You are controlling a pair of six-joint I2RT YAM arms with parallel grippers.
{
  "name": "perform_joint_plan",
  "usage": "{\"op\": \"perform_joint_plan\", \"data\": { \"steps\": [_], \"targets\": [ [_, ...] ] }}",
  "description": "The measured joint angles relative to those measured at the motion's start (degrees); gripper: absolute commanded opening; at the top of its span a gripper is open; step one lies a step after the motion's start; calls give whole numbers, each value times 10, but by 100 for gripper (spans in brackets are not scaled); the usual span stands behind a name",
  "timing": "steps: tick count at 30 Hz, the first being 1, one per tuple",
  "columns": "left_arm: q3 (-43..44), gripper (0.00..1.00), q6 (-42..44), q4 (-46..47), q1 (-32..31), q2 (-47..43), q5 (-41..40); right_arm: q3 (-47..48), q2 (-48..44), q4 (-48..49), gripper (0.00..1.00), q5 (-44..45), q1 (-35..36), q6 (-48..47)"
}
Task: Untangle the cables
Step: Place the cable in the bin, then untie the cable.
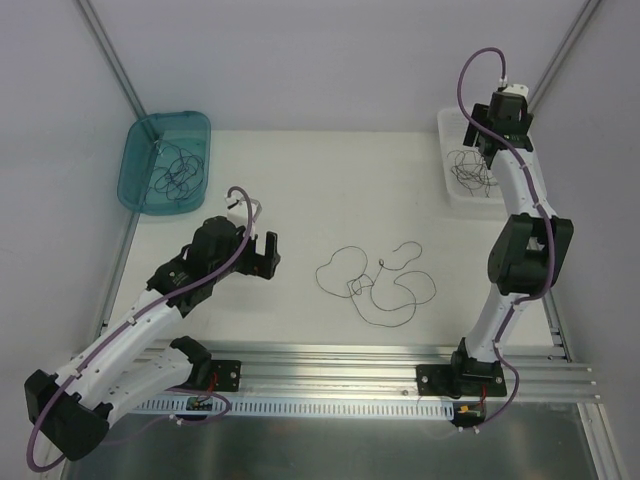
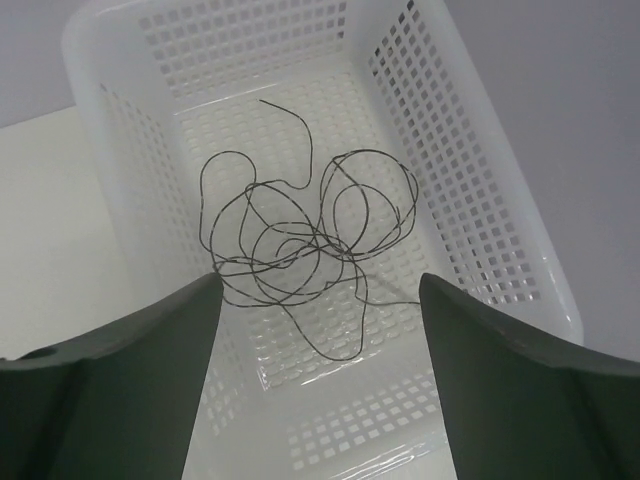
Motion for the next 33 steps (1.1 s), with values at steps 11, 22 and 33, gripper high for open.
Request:
{"op": "perform_joint_plan", "data": {
  "steps": [11, 22, 33],
  "targets": [
    [0, 99, 10, 0, 4, 7, 71, -208, -236, -75, 75, -74, 101, 103],
    [0, 99, 16, 0, 4, 11, 124, -468, -345, -121, 52, -122, 289, 283],
    [0, 99, 17, 0, 4, 29, 110, -499, -234, -74, 40, -107, 375, 385]
  ]
}}
